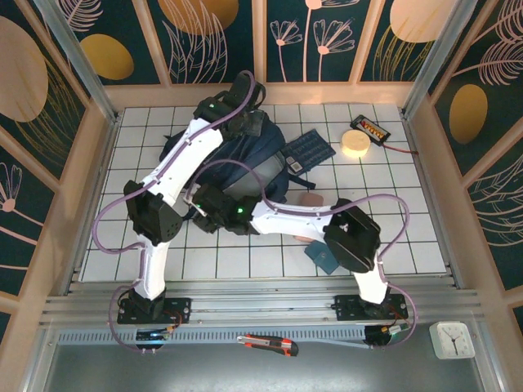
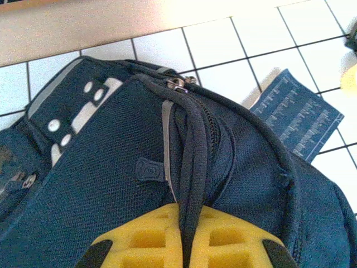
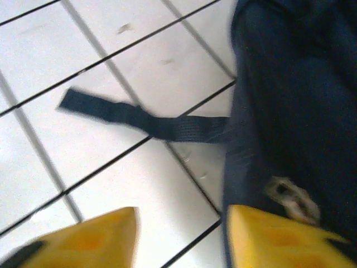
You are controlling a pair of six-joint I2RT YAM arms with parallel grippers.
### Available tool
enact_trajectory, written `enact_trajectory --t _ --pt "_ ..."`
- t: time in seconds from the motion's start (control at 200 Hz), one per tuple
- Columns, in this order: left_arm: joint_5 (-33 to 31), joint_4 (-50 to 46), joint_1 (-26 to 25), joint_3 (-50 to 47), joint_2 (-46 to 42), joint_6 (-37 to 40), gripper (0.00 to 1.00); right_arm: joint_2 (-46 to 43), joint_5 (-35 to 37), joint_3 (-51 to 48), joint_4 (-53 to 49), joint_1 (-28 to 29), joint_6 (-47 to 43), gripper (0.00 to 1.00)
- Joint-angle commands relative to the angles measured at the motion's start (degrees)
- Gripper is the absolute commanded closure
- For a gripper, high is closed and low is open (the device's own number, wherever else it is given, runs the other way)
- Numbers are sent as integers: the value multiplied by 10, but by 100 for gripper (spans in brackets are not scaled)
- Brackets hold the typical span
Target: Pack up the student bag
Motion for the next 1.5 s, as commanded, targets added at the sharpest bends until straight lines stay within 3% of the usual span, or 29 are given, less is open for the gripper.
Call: enact_trajectory --t 0.0,0.03,0.165,0.27,0.365,0.515,0.816,0.921,1.011,1.066,1.146,1.266,1.331,1.391,1.496 --pt "28 95 -5 -31 -55 28 100 -145 -70 -82 35 -18 66 30" --pt "29 99 -5 -43 -60 32 100 -179 -71 -103 36 -23 85 25" --pt "28 111 -5 -76 -78 51 100 -320 -133 -202 40 -56 197 25" --pt "37 120 -5 -90 -89 61 100 -423 -168 -274 56 -127 317 17" --pt "46 125 -5 -98 -96 66 100 -458 -222 -294 49 -217 396 16" --pt "63 132 -6 -106 -101 74 100 -430 -350 -309 122 -320 476 16" --pt "90 139 -5 -113 -104 78 100 -296 -400 -261 193 -344 477 21" --pt "98 143 -6 -122 -107 78 100 -246 -401 -231 232 -343 482 29" --pt "106 147 -5 -129 -109 79 100 -213 -398 -214 270 -343 492 44" --pt "110 149 -5 -136 -113 79 100 -199 -397 -207 287 -343 500 62" --pt "92 149 -4 -155 -129 84 100 -190 -391 -199 307 -342 506 100" --pt "35 146 7 -215 -194 88 50 -182 -383 -171 297 -343 495 100" --pt "15 153 19 -272 -256 83 31 -172 -380 -143 276 -344 483 100" --pt "18 166 35 -340 -319 65 25 -163 -378 -111 259 -345 477 100" --pt "72 197 59 -480 -434 14 24 -145 -375 -60 229 -345 472 100"
